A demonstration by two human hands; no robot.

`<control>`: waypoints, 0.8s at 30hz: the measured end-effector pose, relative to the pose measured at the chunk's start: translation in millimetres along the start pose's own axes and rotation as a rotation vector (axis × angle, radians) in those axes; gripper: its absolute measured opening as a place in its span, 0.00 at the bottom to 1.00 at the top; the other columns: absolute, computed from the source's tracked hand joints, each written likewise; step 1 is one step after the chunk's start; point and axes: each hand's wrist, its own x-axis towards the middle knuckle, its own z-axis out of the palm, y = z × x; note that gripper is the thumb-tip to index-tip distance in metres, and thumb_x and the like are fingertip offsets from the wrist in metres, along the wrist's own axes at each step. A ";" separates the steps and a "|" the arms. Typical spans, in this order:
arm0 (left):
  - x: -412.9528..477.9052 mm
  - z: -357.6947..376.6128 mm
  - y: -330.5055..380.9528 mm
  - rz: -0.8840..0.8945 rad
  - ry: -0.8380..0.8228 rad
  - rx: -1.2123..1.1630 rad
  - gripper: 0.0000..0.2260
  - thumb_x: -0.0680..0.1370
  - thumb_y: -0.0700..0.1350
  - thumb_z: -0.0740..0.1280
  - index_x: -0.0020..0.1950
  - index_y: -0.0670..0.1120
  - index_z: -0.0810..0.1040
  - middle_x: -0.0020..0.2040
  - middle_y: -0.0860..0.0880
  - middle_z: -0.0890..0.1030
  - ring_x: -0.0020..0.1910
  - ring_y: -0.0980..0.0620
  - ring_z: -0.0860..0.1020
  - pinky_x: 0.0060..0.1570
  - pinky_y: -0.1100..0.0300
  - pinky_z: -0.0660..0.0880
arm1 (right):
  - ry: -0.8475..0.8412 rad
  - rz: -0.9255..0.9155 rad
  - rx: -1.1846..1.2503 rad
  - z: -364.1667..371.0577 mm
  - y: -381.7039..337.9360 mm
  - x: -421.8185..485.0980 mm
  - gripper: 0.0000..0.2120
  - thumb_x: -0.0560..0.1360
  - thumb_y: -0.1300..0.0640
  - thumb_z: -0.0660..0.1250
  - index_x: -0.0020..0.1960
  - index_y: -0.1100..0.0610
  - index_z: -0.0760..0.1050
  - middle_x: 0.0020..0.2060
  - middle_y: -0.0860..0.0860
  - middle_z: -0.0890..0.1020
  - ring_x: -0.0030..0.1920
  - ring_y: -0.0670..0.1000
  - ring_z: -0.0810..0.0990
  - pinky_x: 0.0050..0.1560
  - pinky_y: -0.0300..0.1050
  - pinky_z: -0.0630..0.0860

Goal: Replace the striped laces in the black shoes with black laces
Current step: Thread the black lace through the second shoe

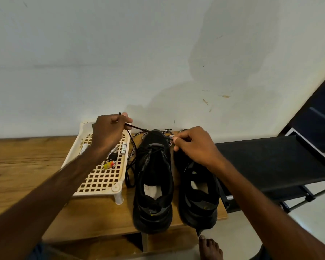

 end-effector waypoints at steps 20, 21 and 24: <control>-29.9 21.5 1.9 0.560 -0.096 0.402 0.05 0.78 0.50 0.72 0.52 0.51 0.82 0.42 0.58 0.81 0.41 0.59 0.77 0.43 0.57 0.75 | -0.023 0.063 0.182 8.4 -6.1 0.5 0.08 0.78 0.59 0.73 0.46 0.65 0.83 0.37 0.57 0.87 0.34 0.52 0.86 0.33 0.41 0.83; -28.8 21.1 1.0 0.566 -0.098 0.357 0.05 0.79 0.48 0.71 0.54 0.51 0.83 0.45 0.57 0.82 0.43 0.58 0.78 0.44 0.58 0.76 | -0.023 0.065 0.192 9.3 -7.4 1.3 0.08 0.79 0.59 0.73 0.47 0.65 0.83 0.38 0.58 0.87 0.35 0.53 0.87 0.33 0.42 0.83; -25.8 16.0 -2.1 0.521 -0.046 0.235 0.06 0.81 0.45 0.68 0.55 0.50 0.84 0.49 0.55 0.84 0.47 0.57 0.80 0.42 0.68 0.76 | -0.016 0.059 0.198 13.8 -10.2 3.6 0.08 0.80 0.60 0.71 0.48 0.65 0.83 0.39 0.58 0.87 0.36 0.54 0.87 0.33 0.42 0.83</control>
